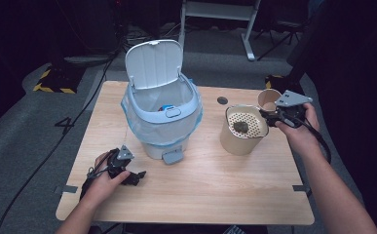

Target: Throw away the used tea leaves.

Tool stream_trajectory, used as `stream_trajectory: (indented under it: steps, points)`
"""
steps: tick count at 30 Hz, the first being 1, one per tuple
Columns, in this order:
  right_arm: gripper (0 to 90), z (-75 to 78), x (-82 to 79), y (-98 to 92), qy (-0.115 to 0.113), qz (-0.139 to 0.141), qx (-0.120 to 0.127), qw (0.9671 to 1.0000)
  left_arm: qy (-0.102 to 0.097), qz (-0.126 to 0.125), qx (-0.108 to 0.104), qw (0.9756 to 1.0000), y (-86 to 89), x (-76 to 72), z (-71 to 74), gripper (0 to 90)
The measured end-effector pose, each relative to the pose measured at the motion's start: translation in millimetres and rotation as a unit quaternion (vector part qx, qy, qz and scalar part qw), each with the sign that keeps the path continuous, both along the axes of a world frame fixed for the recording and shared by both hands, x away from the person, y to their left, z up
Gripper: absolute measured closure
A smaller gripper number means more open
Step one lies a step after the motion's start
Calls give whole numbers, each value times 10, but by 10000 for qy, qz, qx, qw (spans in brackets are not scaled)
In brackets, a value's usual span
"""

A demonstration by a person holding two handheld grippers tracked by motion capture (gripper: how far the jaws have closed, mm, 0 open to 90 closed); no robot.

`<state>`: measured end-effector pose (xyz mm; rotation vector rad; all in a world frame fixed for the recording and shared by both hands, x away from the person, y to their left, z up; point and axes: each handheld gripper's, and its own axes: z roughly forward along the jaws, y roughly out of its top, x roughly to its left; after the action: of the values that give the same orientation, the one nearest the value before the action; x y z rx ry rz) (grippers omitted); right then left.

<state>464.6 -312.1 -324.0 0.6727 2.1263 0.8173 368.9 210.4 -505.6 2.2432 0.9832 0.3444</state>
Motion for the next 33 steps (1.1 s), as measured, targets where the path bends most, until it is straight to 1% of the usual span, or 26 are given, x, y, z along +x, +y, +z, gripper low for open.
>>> stream_trajectory:
  steps: [1, 2, 3, 4, 7, 8, 11, 14, 16, 18, 20, 23, 26, 27, 29, 30, 33]
  points:
    - [302, -7, -1, -27, 94, -4, 244, 9997, 1, -1, 2, 10000, 0, 0, 0, 1]
    - [302, -10, -2, -53, 213, 0, 504, 9985, 1, 0, 2, 10000, 0, 0, 0, 1]
    - [302, -10, -4, -78, 344, -3, 751, 9966, 0, -1, 4, 10000, 0, 0, 0, 1]
    - [302, -12, -4, -98, 415, 16, 940, 9947, 0, 2, 6, 10000, 0, -2, 1, 1]
    - [302, -17, -8, -135, 590, 60, 1245, 9904, -3, 19, 10, 10000, 0, -5, 1, 2]
    - [302, -24, -11, -144, 705, 98, 1399, 9876, -11, 27, 5, 10000, -2, -5, -1, 2]
    - [302, -42, -14, -149, 822, 159, 1569, 9841, -13, 46, -1, 10000, -3, -10, -2, 2]
    - [302, -60, -20, -144, 947, 242, 1767, 9794, -15, 61, 16, 10000, -1, -16, 1, 2]
    - [302, -64, -26, -136, 1009, 309, 1872, 9766, -15, 67, 12, 10000, -1, -18, 0, 3]
    - [302, -65, -38, -126, 1096, 408, 1994, 9729, -12, 71, 17, 10000, -1, -18, 1, 2]
    - [302, -65, -61, -120, 1135, 505, 2047, 9709, -7, 67, 10, 10000, -1, -18, 0, 2]
    - [301, -63, -141, -101, 1126, 762, 2008, 9702, -13, 65, 25, 10000, 0, -17, 2, 1]
    - [302, -69, -229, -89, 1152, 974, 2018, 9677, -26, 58, 34, 10000, 1, -15, 2, 1]
    - [303, -69, -244, -87, 1158, 1007, 2018, 9673, -24, 58, 32, 10000, 1, -15, 2, 1]
    - [303, -60, -280, -80, 1133, 1068, 1927, 9688, -25, 57, 34, 10000, 1, -15, 3, 1]
    - [303, -55, -293, -74, 1131, 1104, 1909, 9688, -10, 65, 14, 10000, -1, -16, 1, 1]
    - [303, -31, -311, -61, 1156, 1205, 1905, 9674, -25, 58, 33, 10000, 1, -15, 2, 1]
